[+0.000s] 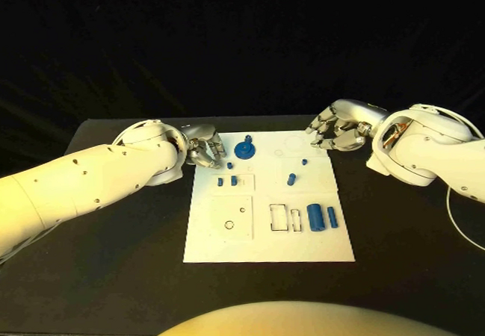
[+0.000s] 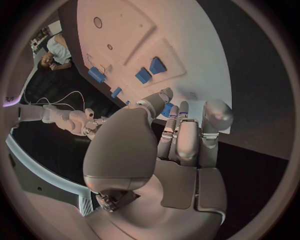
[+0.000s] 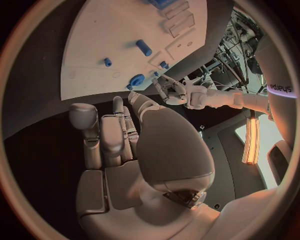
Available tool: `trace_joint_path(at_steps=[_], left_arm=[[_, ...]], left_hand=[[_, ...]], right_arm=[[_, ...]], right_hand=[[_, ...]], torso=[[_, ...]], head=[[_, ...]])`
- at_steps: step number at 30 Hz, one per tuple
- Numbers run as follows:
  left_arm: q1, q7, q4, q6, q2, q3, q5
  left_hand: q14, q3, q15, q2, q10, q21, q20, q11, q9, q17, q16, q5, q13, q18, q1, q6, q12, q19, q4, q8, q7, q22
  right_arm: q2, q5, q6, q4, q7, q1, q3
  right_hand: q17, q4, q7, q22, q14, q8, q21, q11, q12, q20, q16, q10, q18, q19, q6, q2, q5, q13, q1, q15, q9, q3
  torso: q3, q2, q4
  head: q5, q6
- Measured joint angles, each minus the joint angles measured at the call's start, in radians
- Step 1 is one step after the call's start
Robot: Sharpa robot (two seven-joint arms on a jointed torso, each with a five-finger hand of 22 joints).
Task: Assemble the parts on the task board
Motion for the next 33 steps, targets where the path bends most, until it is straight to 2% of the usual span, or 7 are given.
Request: trace_joint_path(at_steps=[4, 6, 8, 15, 18, 26, 33], left_arm=[[0.005, 0.032, -0.002, -0.043, -0.035, 0.002, 0.17], [0.006, 0.059, -0.003, -0.071, -0.048, 0.002, 0.286], [0.006, 0.098, 0.003, -0.105, -0.063, 0.001, 0.436], [0.003, 0.23, 0.066, -0.202, -0.111, -0.007, 0.933], [0.002, 0.274, 0.095, -0.224, -0.124, -0.008, 1.081], [-0.003, 0.352, 0.154, -0.246, -0.14, -0.01, 1.307], [-0.004, 0.384, 0.172, -0.247, -0.146, -0.01, 1.382]], left_hand=[[-0.11, 0.001, 0.012, 0.008, -0.008, -0.266, 0.007, 0.008, 0.002, -0.249, -0.147, 0.0, 0.001, 0.058, 0.008, 0.036, 0.013, -0.122, 0.002, 0.012, 0.014, -0.146], [-0.195, 0.012, 0.012, 0.019, -0.008, -0.353, 0.009, 0.009, 0.002, -0.411, -0.252, 0.0, 0.003, 0.062, 0.019, 0.046, 0.03, -0.177, -0.001, 0.016, 0.02, -0.191], [-0.236, 0.015, 0.013, 0.023, -0.001, -0.378, 0.008, 0.012, 0.002, -0.477, -0.299, 0.0, 0.005, 0.062, 0.023, 0.053, 0.044, -0.202, -0.004, 0.019, 0.02, -0.203], [-0.262, 0.015, 0.008, 0.036, 0.03, -0.396, 0.004, 0.003, 0.002, -0.513, -0.326, 0.0, 0.011, 0.062, 0.025, 0.069, 0.083, -0.22, -0.004, 0.031, 0.016, -0.211], [-0.262, 0.015, 0.008, 0.036, 0.031, -0.396, 0.004, 0.001, 0.002, -0.518, -0.326, 0.0, 0.012, 0.062, 0.025, 0.072, 0.093, -0.22, -0.004, 0.031, 0.012, -0.212], [-0.262, 0.011, 0.008, 0.04, 0.035, -0.396, 0.004, -0.002, 0.002, -0.523, -0.33, 0.0, 0.013, 0.062, 0.022, 0.076, 0.1, -0.22, -0.007, 0.036, 0.009, -0.214], [-0.262, 0.01, 0.008, 0.04, 0.035, -0.4, 0.004, -0.002, 0.002, -0.524, -0.33, 0.0, 0.013, 0.061, 0.022, 0.079, 0.105, -0.22, -0.005, 0.036, 0.012, -0.215]], right_arm=[[0.019, -0.089, 0.022, -0.032, -0.01, -0.011, 0.0], [0.031, -0.131, 0.032, -0.047, -0.013, -0.017, -0.001], [0.046, -0.178, 0.042, -0.066, -0.018, -0.025, -0.001], [0.087, -0.296, 0.072, -0.103, -0.029, -0.049, -0.003], [0.103, -0.325, 0.081, -0.116, -0.032, -0.055, -0.003], [0.139, -0.363, 0.099, -0.143, -0.034, -0.066, -0.004], [0.156, -0.375, 0.116, -0.157, -0.031, -0.078, -0.005]], right_hand=[[-0.003, -0.018, -0.006, 0.0, 0.0, 0.001, 0.0, -0.005, -0.072, 0.0, -0.006, 0.046, 0.0, 0.0, 0.035, -0.011, -0.031, -0.093, 0.011, 0.0, 0.0, 0.026], [-0.006, -0.029, -0.007, -0.001, 0.002, -0.001, 0.0, -0.006, -0.098, 0.002, -0.013, 0.061, 0.0, 0.002, 0.04, -0.007, -0.055, -0.132, 0.015, -0.002, 0.0, 0.039], [-0.01, -0.035, -0.01, -0.004, 0.002, -0.007, -0.005, -0.007, -0.119, 0.004, -0.017, 0.066, 0.0, 0.004, 0.046, -0.007, -0.066, -0.162, 0.015, -0.002, 0.0, 0.051], [-0.018, -0.041, -0.011, -0.008, 0.002, -0.02, -0.008, -0.008, -0.16, 0.0, -0.027, 0.067, 0.0, 0.008, 0.046, -0.007, -0.079, -0.22, 0.015, -0.002, -0.001, 0.063], [-0.022, -0.043, -0.011, -0.011, 0.002, -0.023, -0.009, -0.008, -0.169, 0.0, -0.033, 0.067, 0.0, 0.008, 0.046, -0.007, -0.079, -0.234, 0.014, -0.002, -0.001, 0.07], [-0.026, -0.048, -0.019, -0.012, 0.002, -0.023, -0.009, -0.01, -0.179, 0.0, -0.037, 0.076, 0.0, 0.008, 0.054, -0.011, -0.089, -0.26, 0.01, -0.002, -0.001, 0.081], [-0.028, -0.063, -0.019, -0.012, 0.002, -0.023, -0.009, -0.011, -0.191, 0.0, -0.042, 0.097, 0.0, 0.015, 0.073, -0.011, -0.101, -0.286, 0.01, -0.002, 0.0, 0.096]], torso=[[0.0006, 0.0, 0.0007], [0.001, 0.0, 0.0006], [0.0012, 0.0, 0.0006], [0.001, 0.002, 0.0007], [0.0006, 0.002, -0.0001], [0.0, 0.002, -0.0011], [0.0004, 0.002, -0.0006]], head=[[-0.006, 0.007], [-0.012, 0.013], [-0.018, 0.018], [-0.036, 0.029], [-0.039, 0.032], [-0.043, 0.035], [-0.044, 0.035]])
